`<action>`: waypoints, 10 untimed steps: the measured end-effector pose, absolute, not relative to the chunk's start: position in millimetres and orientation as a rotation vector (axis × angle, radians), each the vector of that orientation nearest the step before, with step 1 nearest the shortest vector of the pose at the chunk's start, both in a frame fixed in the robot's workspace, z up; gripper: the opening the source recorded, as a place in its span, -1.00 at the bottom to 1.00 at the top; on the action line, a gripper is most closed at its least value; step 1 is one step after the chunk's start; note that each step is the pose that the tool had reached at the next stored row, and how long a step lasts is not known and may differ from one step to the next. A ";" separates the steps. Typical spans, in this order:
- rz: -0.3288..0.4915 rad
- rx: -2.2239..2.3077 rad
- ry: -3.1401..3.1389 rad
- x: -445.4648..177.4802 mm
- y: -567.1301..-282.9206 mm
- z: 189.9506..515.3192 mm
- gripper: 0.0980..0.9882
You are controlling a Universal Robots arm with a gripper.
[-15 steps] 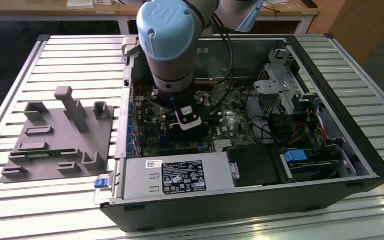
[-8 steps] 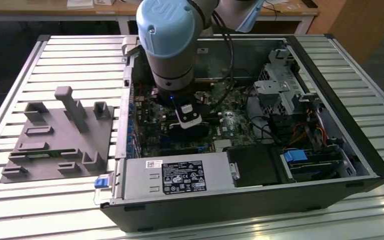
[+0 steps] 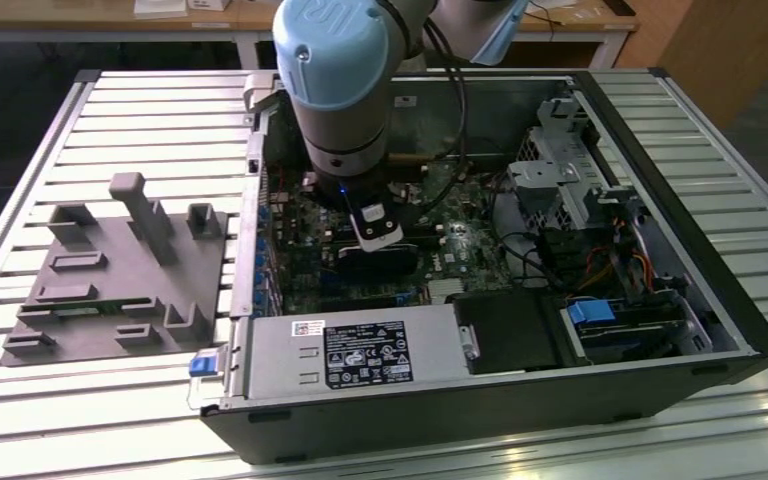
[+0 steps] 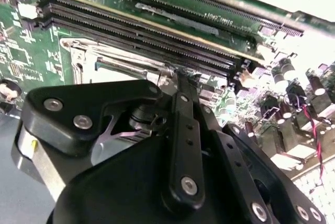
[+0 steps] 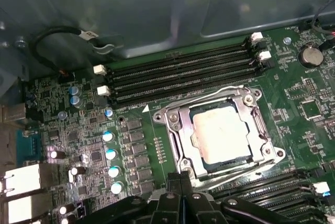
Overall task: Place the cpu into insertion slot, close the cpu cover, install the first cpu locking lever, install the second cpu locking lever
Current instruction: 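Install the second cpu locking lever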
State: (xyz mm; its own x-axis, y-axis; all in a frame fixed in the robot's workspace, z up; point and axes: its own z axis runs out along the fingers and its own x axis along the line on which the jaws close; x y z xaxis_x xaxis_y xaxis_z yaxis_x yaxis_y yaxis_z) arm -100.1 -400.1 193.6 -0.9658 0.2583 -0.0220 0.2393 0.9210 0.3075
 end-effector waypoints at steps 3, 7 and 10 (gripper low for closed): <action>0.471 0.392 3.018 -100.2 -400.0 193.7 -0.99; 0.470 0.392 3.018 -100.2 -400.0 197.9 -0.99; 0.470 0.392 3.018 -100.3 -400.1 204.3 -0.99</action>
